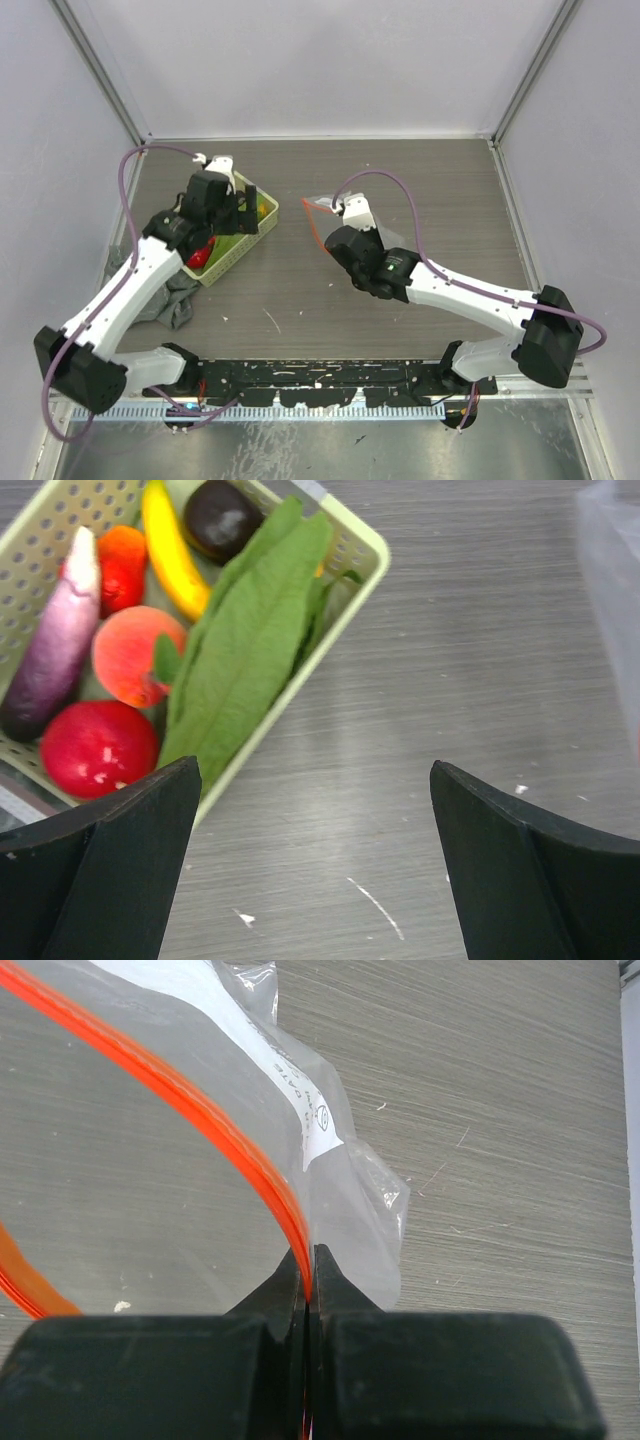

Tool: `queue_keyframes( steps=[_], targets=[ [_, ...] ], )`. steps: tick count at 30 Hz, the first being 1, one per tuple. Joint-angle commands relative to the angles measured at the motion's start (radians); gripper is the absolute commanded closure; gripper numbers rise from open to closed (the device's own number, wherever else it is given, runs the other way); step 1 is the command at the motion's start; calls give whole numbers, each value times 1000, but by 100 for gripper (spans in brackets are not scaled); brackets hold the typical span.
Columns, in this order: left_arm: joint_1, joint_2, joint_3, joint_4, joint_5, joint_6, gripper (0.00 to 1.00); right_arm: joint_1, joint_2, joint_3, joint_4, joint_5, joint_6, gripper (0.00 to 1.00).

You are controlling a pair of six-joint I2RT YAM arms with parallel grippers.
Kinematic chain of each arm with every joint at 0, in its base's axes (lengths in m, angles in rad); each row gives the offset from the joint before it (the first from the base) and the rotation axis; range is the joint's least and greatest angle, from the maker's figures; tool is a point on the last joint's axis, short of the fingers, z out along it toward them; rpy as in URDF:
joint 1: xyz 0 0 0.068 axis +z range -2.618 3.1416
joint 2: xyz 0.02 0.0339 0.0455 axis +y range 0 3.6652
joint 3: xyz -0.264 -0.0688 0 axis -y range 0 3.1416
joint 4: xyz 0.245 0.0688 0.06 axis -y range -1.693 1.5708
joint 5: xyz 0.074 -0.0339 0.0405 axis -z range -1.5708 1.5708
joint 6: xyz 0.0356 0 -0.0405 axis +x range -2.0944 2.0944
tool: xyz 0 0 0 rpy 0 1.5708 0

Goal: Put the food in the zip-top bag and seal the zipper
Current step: Pick up the fake vegetable from the bin.

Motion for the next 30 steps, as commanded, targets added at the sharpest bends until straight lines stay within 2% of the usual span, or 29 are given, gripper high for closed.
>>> queue_keyframes(
  steps=[1,3,6,12,16,21,30],
  targets=[
    [122,171,150,-104,139,134,1,-17,-51,-8,88,-33,-28,100],
    [145,254,211,-157,173,156,2,-23,-52,-13,97,-38,-36,100],
    [156,346,267,-163,207,185,7,-36,-53,-21,105,-57,-46,100],
    [175,495,354,-192,245,252,9,-51,-64,-46,131,-77,-57,100],
    [183,568,375,-197,247,275,12,-65,-70,-71,163,-102,-57,100],
    [207,644,408,-201,268,287,20,-70,-51,-72,170,-119,-62,100],
    [215,740,426,-232,332,301,25,-75,-48,-86,187,-130,-63,100]
  ],
)
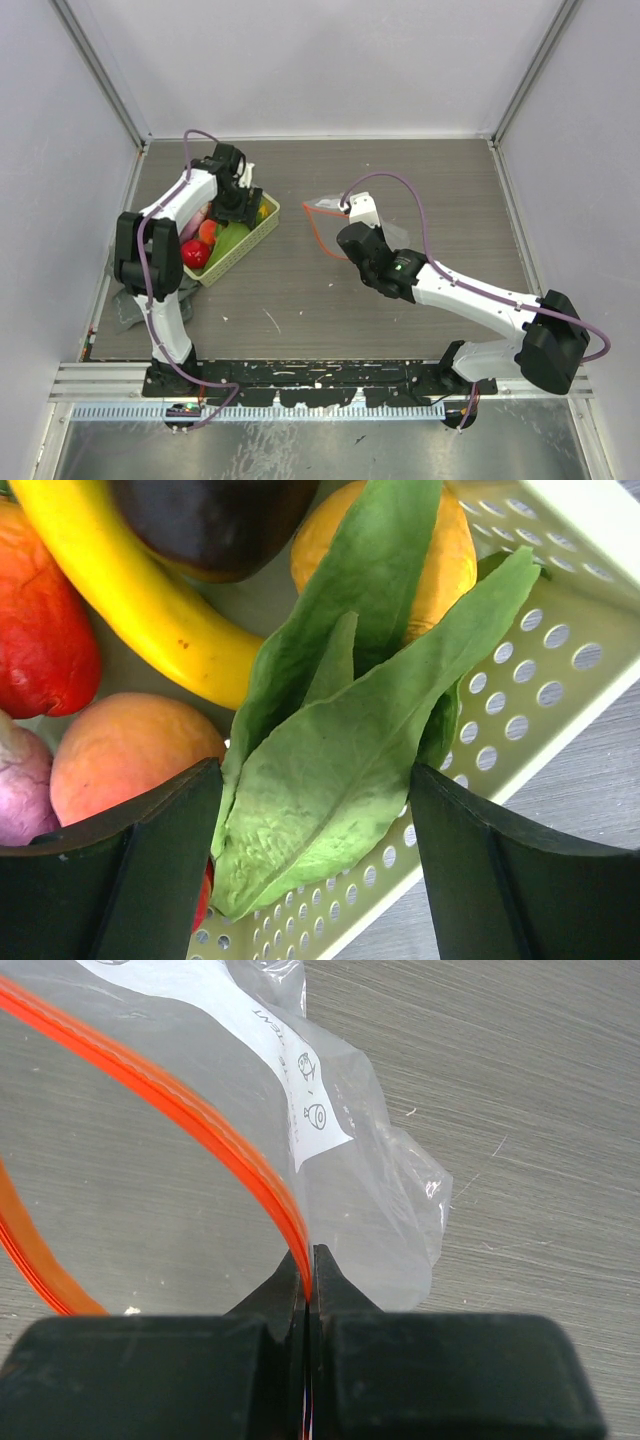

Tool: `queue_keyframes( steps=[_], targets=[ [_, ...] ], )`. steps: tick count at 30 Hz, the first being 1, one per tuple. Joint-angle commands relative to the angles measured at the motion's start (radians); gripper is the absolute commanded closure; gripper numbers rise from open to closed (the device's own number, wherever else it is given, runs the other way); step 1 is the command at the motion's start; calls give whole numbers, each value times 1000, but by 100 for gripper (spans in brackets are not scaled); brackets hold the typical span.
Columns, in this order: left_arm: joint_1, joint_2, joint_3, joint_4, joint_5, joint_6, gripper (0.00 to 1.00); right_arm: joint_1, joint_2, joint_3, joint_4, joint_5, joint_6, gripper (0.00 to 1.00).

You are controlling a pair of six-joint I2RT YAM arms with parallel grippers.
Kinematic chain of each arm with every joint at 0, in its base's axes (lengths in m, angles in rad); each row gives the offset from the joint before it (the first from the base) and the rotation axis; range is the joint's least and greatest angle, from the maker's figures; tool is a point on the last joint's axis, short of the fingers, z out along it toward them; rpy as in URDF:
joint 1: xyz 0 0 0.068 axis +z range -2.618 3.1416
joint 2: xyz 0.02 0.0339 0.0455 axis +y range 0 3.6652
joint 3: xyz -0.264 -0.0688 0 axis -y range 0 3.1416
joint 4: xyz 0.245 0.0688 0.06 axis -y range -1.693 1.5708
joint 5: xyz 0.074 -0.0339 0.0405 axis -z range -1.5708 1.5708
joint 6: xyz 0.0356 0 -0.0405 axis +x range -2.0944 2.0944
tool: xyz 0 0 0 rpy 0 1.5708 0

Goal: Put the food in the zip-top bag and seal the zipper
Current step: Pick up the fake vegetable from the bin.

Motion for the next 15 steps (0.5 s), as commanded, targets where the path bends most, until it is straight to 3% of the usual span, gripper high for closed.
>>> queue_keyframes(
  steps=[1,10,15],
  targets=[
    [2,49,59,-47,58,22,25,-6,-12,-2,53,-2,-4,100],
    [1,120,81,-78,119,12,27,-11,-10,-10,67,-9,-4,100],
    [2,124,101,-102,125,13,42,-13,-12,-13,70,-12,-3,100]
  ],
)
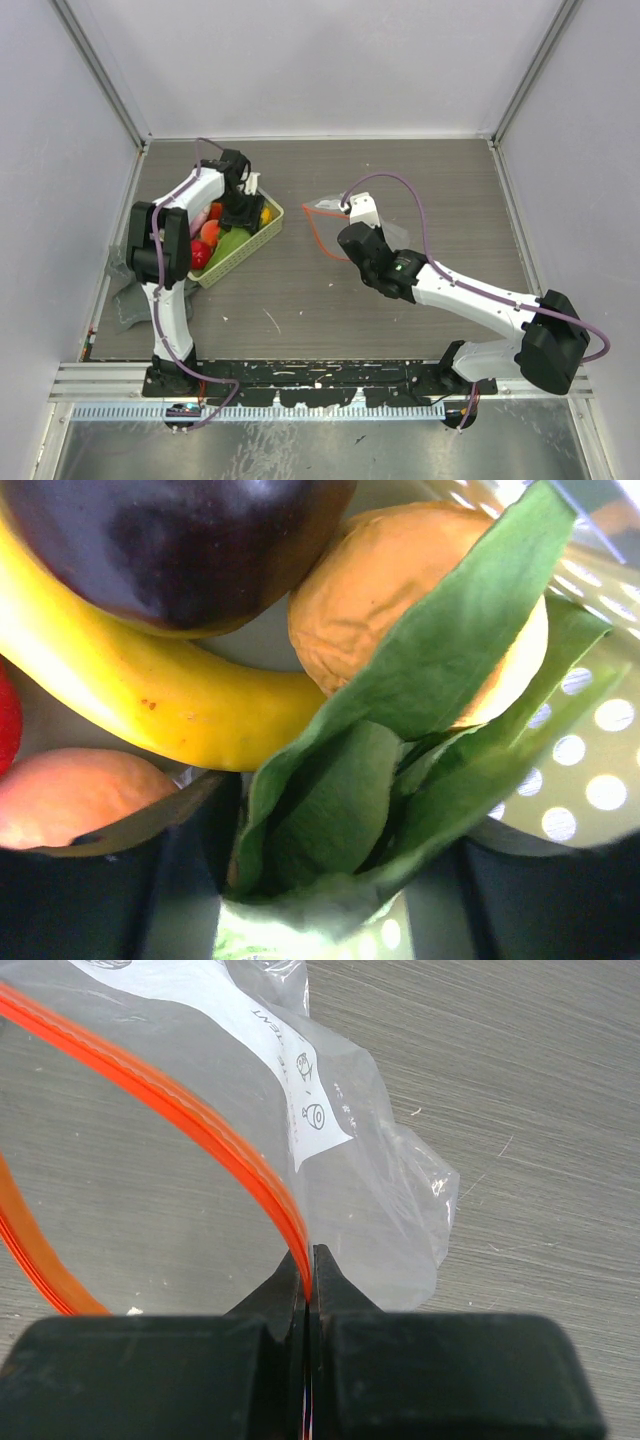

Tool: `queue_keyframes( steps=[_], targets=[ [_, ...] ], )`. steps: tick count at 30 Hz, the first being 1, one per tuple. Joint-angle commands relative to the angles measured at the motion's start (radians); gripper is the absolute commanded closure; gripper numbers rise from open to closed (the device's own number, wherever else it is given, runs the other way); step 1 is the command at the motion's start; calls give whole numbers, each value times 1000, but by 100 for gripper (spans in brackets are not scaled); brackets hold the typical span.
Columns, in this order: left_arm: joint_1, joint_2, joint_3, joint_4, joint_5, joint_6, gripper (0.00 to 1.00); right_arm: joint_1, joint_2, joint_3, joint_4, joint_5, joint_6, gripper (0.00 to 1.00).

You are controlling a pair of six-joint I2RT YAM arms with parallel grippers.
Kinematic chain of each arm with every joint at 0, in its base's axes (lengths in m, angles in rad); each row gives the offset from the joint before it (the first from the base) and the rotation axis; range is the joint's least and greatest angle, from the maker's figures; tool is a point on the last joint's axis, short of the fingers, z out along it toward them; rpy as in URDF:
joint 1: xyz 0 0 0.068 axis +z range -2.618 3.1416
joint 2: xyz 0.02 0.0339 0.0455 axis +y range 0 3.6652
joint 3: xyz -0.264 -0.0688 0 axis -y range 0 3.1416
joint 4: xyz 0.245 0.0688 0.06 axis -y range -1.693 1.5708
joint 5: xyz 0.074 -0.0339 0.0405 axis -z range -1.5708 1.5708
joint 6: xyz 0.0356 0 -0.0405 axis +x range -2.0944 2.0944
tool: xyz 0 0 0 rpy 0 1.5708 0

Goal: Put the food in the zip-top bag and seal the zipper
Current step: Pick up the fake vegetable from the bin.

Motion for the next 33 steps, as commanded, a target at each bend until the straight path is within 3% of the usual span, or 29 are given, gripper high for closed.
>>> queue_keyframes(
  steps=[1,3,5,6,23,33],
  targets=[
    [1,-18,41,-47,37,12,47,-5,-13,-3,54,2,-3,100],
    [0,-48,37,-45,32,12,58,-6,-18,-5,53,5,-2,100],
    [0,-83,32,-43,23,13,75,-5,-22,-4,54,7,-3,100],
    [0,-103,31,-43,19,13,89,-5,-24,-4,53,9,-4,100],
    [1,-345,-1,-44,-119,-74,99,-5,-33,40,-1,25,21,100],
    [0,-643,-205,221,-59,-304,100,-6,-12,101,-71,-13,111,100]
  ],
)
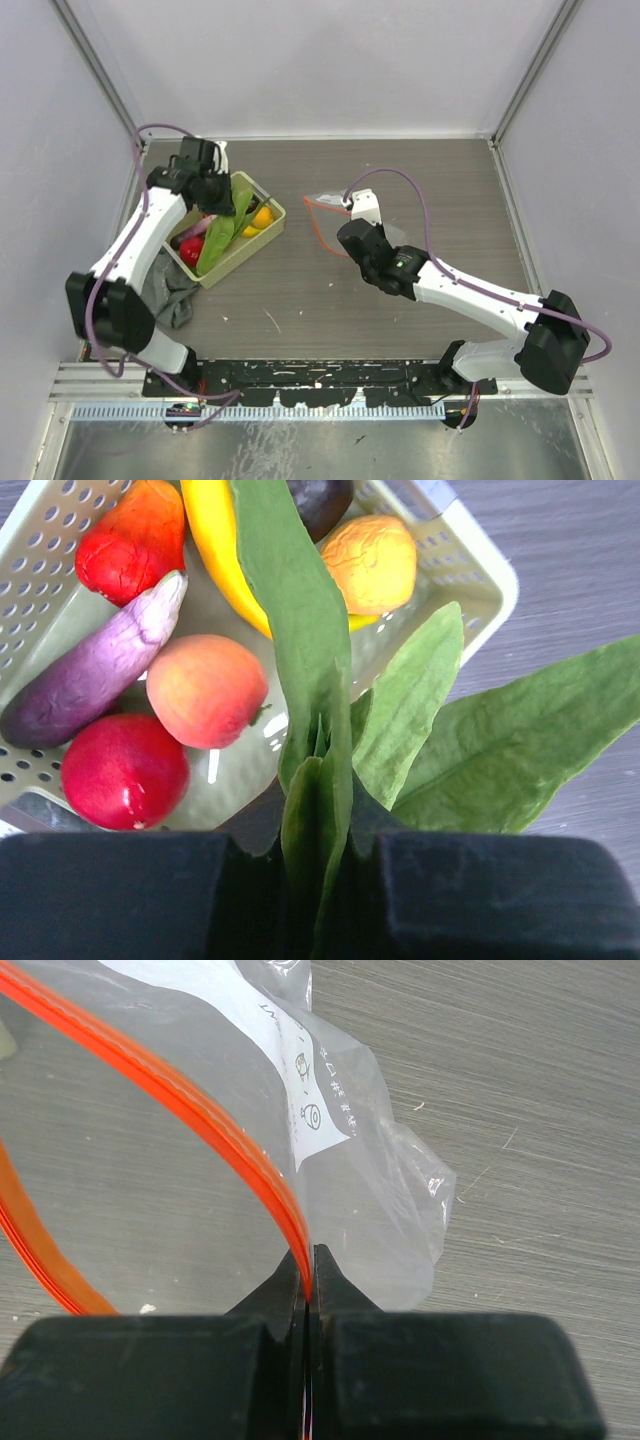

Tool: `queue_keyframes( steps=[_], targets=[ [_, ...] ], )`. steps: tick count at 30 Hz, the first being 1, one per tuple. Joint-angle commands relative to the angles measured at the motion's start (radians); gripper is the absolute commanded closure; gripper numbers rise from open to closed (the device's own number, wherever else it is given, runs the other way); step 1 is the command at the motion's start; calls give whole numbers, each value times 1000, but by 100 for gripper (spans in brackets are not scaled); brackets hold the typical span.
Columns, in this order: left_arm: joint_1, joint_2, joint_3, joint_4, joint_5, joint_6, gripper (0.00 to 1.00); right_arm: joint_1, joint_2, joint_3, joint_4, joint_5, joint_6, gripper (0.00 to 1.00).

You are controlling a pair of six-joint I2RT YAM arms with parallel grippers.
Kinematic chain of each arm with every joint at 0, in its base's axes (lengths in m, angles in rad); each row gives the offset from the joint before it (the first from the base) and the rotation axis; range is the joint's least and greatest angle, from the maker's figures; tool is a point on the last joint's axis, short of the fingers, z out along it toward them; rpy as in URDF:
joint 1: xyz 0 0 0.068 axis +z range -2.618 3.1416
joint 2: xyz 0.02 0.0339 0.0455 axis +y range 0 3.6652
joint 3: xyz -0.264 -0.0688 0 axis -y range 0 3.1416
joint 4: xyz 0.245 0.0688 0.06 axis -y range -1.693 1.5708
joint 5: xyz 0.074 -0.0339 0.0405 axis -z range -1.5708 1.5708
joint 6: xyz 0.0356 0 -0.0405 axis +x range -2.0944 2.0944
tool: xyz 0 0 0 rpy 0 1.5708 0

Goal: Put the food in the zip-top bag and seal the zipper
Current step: Pick up the fake vegetable from the bin, then place the fake vegetable in the zipper food storage bag.

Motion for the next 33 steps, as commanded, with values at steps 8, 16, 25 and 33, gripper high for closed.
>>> queue_keyframes(
  steps=[8,16,25,33],
  targets=[
    [-2,-340,-227,367,112,-405,100,-5,-1,79,-28,-27,154,100],
    [-66,-443,-329,519,87,-644,100,-5,-4,58,16,-45,218,100],
    [-148,-548,-448,721,-18,-848,100,-5,-19,24,58,-57,284,100],
    [-220,-593,-499,885,-103,-957,100,-5,-22,9,85,-98,329,100]
  ],
)
